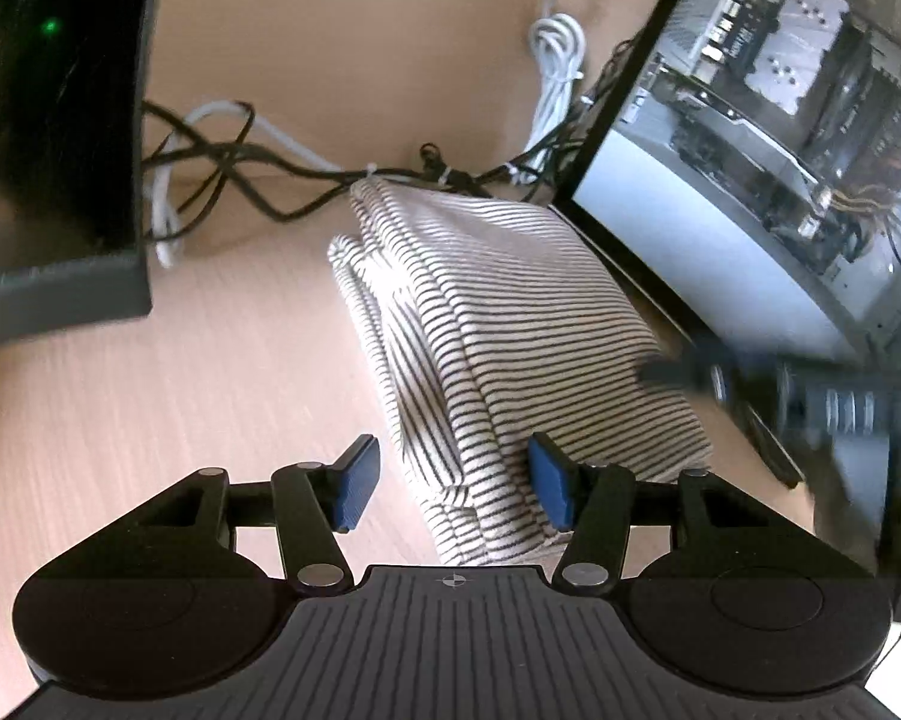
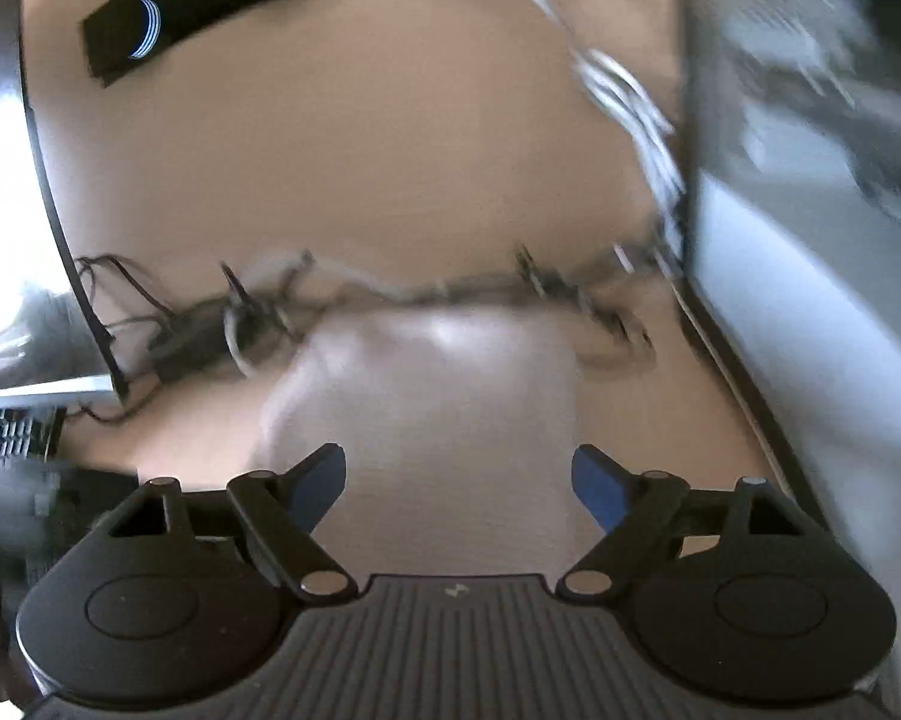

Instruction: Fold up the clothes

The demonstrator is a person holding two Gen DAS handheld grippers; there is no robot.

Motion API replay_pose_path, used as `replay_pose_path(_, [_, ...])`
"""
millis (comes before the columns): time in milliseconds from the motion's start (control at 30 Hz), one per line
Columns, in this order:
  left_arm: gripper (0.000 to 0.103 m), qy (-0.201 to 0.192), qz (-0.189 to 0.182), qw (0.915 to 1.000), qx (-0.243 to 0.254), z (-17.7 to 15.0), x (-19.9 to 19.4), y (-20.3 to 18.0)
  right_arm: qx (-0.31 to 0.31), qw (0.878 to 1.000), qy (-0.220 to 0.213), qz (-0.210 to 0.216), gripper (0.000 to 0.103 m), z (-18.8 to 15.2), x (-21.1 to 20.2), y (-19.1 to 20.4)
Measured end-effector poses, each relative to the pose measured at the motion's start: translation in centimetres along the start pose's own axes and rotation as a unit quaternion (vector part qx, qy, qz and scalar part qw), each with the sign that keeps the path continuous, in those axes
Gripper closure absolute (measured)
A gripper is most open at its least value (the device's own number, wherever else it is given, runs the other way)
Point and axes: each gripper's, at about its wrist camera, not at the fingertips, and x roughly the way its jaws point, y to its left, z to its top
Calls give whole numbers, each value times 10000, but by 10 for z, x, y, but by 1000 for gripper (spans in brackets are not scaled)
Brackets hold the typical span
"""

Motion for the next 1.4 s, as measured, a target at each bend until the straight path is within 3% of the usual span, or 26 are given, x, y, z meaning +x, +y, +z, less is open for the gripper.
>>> replay_pose_path(100, [48, 178, -202, 9992, -287, -4, 3, 7, 650, 9972, 331, 186, 20, -27, 5, -18])
replay_pose_path(167, [55, 307, -464, 9978, -370, -6, 3, 4, 967, 9937, 403, 406, 31, -37, 5, -26])
replay_pose_path(233, [56, 368, -752, 9957, -395, -6, 2, -1, 994, 9932, 289, 532, 52, -32, 0, -25])
replay_pose_path(333, [56, 194, -1009, 9942, -324, -3, -4, -13, 746, 9949, -156, 666, 61, -10, -22, -18])
replay_pose_path(400, [55, 144, -785, 9964, -288, -3, -5, -18, 554, 9959, -248, 671, 61, -3, -27, -16])
replay_pose_path(500, [55, 66, -417, 9987, -301, -4, -15, -20, 198, 9993, 41, 327, 61, -9, -17, -14])
replay_pose_path(600, [52, -251, -417, 9987, -151, -1, -40, -28, -101, 9996, 255, 64, 61, -26, -10, -10])
replay_pose_path(667, [40, -458, -478, 9978, -14, 5, -51, -36, -215, 9996, 199, -7, 60, -31, -12, -7])
replay_pose_path(733, [37, -497, -547, 9971, 200, 11, -47, -44, -230, 9996, 161, -41, 59, -32, -15, -7])
replay_pose_path(800, [37, -378, -625, 9969, 288, 16, -30, -45, -141, 9998, 137, -35, 54, -30, -14, -8])
replay_pose_path(833, [38, -282, -655, 9971, 267, 18, -19, -43, -65, 9999, 131, -20, 47, -30, -13, -10])
replay_pose_path(900, [45, -9, -629, 9980, 65, 20, 8, -31, 168, 9997, 160, 19, 41, -30, -12, -14])
replay_pose_path(933, [50, 91, -611, 9980, -92, 19, 19, -24, 292, 9994, 200, 58, 41, -30, -11, -17])
replay_pose_path(1000, [50, 98, -770, 9960, -438, 18, 26, -10, 469, 9986, 169, 151, 41, -28, -15, -19])
replay_pose_path(1100, [52, 100, -805, 9948, -613, 19, 23, -5, 351, 9987, -287, 246, 41, -15, -34, -14])
replay_pose_path(1233, [48, -297, -512, 9982, 57, 24, -3, -33, 221, 9988, -424, 75, 41, 7, -30, -13])
replay_pose_path(1333, [42, -755, -365, 9946, 618, 34, -17, -53, 326, 9988, -355, -30, 41, 12, -19, -16])
replay_pose_path(1400, [38, -857, -306, 9933, 711, 48, -8, -55, 434, 9987, -255, -44, 41, 8, -10, -16])
